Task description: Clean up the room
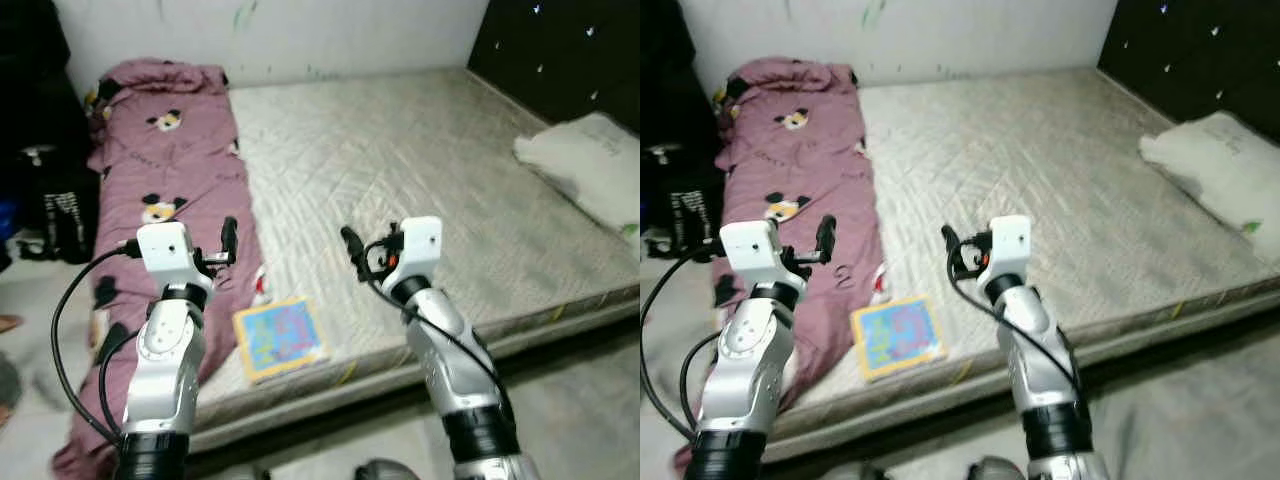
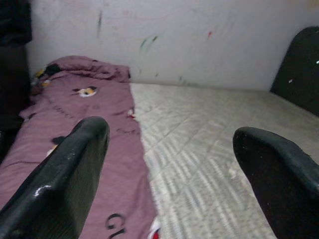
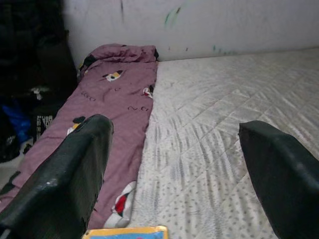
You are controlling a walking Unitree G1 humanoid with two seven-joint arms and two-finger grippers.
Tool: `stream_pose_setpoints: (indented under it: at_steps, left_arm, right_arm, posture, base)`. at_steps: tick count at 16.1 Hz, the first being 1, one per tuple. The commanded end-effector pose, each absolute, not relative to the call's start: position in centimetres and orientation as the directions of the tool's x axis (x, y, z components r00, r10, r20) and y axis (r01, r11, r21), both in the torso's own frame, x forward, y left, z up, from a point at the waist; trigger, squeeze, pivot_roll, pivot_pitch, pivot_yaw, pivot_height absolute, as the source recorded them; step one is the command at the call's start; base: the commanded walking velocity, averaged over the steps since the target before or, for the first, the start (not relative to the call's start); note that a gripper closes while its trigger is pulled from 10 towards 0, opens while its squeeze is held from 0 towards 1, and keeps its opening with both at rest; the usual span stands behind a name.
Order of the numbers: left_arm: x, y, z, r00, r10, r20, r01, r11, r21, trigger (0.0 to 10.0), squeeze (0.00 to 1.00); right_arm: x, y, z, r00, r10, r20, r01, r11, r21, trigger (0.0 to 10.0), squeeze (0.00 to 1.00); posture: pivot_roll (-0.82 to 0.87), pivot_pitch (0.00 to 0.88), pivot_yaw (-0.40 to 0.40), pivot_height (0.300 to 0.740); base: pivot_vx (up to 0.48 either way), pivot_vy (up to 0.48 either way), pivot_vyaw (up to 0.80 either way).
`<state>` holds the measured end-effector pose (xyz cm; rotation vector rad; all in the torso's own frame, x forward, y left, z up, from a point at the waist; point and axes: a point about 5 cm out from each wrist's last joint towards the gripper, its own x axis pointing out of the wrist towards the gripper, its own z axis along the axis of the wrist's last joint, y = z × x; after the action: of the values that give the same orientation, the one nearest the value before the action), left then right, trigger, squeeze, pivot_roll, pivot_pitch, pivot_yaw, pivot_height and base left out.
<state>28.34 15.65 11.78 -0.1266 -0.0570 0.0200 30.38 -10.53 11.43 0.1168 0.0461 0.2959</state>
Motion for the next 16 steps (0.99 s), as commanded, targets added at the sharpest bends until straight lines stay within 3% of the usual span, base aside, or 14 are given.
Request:
stream_pose_setpoints:
  at_steps: [1,3,5,7,9,10,11,16]
  left_arm:
    - [28.6,15.1,12.0,0.998,0.019,0.053,-0.013,0.994,-0.106,10.0,0.0]
    - [28.8,16.0,11.6,0.994,0.095,-0.048,-0.099,0.99,-0.105,10.0,0.0]
    - [28.5,16.2,12.0,0.998,0.039,0.043,-0.035,0.996,-0.086,10.0,0.0]
    - [28.4,16.4,11.8,0.998,0.054,0.032,-0.05,0.994,-0.1,10.0,0.0]
    - [28.2,16.9,12.3,0.991,0.115,0.075,-0.11,0.992,-0.067,10.0,0.0]
    - [28.0,17.2,11.9,0.983,0.18,0.031,-0.179,0.983,-0.03,10.0,0.0]
    - [27.4,17.4,11.9,0.995,0.101,0.022,-0.097,0.986,-0.136,10.0,0.0]
    - [26.0,18.3,11.2,0.992,0.129,0.001,-0.128,0.985,-0.117,10.0,0.0]
  right_arm:
    - [30.4,-11.3,11.4,0.963,0.269,-0.034,-0.263,0.958,0.117,10.0,0.0]
    - [30.4,-11.2,11.5,0.962,0.273,-0.029,-0.268,0.956,0.116,10.0,0.0]
    - [30.4,-11.2,11.6,0.961,0.276,-0.024,-0.272,0.956,0.113,10.0,0.0]
    - [30.4,-11.2,11.7,0.961,0.277,-0.018,-0.273,0.955,0.113,10.0,0.0]
    - [30.5,-11.5,12.2,0.966,0.258,0.005,-0.257,0.96,0.112,10.0,0.0]
    - [30.5,-11.7,12.5,0.971,0.24,0.017,-0.24,0.964,0.111,10.0,0.0]
    - [30.5,-12.1,13.0,0.977,0.211,0.032,-0.213,0.971,0.105,10.0,0.0]
    - [30.1,-12.8,12.2,0.985,0.17,0.002,-0.17,0.983,0.071,10.0,0.0]
  posture:
    - [-0.09,0.009,0.008,0.74]
    - [-0.09,0.008,0.008,0.74]
    - [-0.09,0.006,0.008,0.74]
    - [-0.09,0.006,0.008,0.74]
    - [-0.09,0.008,0.005,0.74]
    - [-0.09,0.011,0.005,0.74]
    - [-0.09,0.02,0.004,0.74]
    - [-0.08,0.04,0.0,0.74]
  base:
    - [0.0,0.0,0.0]
    - [0.0,0.0,0.0]
    - [0.0,0.0,0.0]
    - [0.0,0.0,0.0]
    - [0.0,0.0,0.0]
    - [0.0,0.0,0.0]
    - [0.0,0.0,0.0]
    - [0.0,0.0,0.0]
